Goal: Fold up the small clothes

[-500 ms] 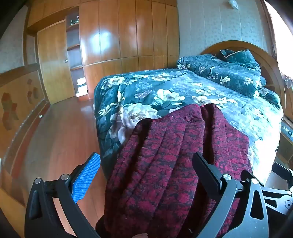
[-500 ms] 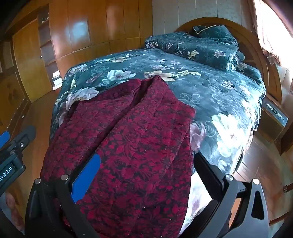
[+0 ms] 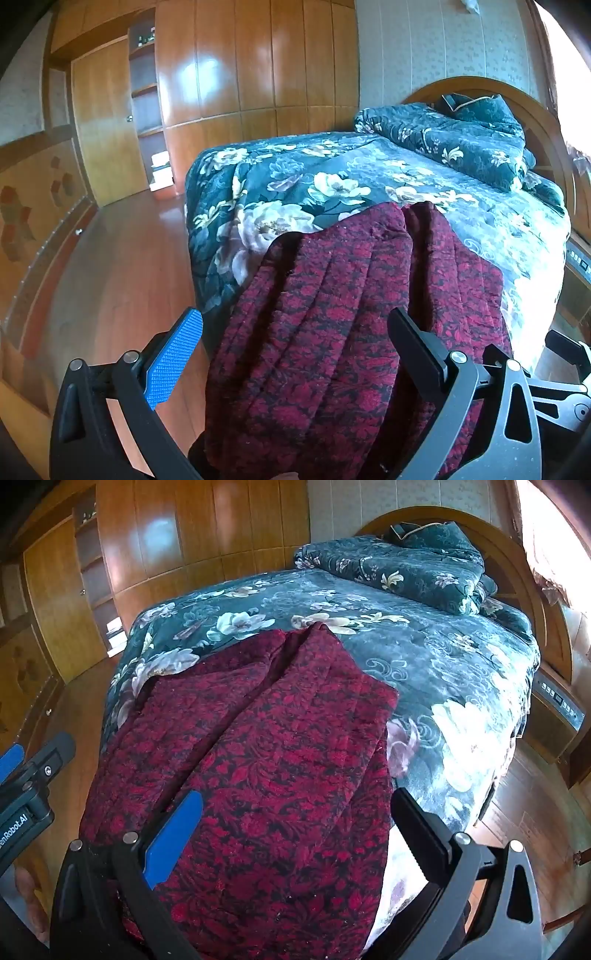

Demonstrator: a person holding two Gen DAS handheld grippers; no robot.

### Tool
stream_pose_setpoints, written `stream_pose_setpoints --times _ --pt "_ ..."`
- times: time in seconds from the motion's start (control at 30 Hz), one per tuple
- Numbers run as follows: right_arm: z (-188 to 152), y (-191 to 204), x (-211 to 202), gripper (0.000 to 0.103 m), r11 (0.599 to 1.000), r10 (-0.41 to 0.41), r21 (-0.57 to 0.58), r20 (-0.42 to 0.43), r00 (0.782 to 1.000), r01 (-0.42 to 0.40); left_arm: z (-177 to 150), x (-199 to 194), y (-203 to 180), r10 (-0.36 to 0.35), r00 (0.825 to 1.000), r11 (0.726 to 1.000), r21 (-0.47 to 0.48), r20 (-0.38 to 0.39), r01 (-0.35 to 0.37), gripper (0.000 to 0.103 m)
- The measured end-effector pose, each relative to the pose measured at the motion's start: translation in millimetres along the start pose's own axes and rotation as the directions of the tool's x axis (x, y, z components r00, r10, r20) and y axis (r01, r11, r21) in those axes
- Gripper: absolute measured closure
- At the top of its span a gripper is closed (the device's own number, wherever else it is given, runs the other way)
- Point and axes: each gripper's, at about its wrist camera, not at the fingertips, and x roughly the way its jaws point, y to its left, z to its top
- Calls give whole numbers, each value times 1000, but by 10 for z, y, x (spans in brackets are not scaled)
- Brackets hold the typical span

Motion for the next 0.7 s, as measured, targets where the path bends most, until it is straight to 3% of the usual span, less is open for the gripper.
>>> stream_pose_setpoints --times 0.7 --pt "0 15 -37 2 1000 13 -3 -11 1000 -13 -67 41 23 -9 1000 1000 11 -24 10 4"
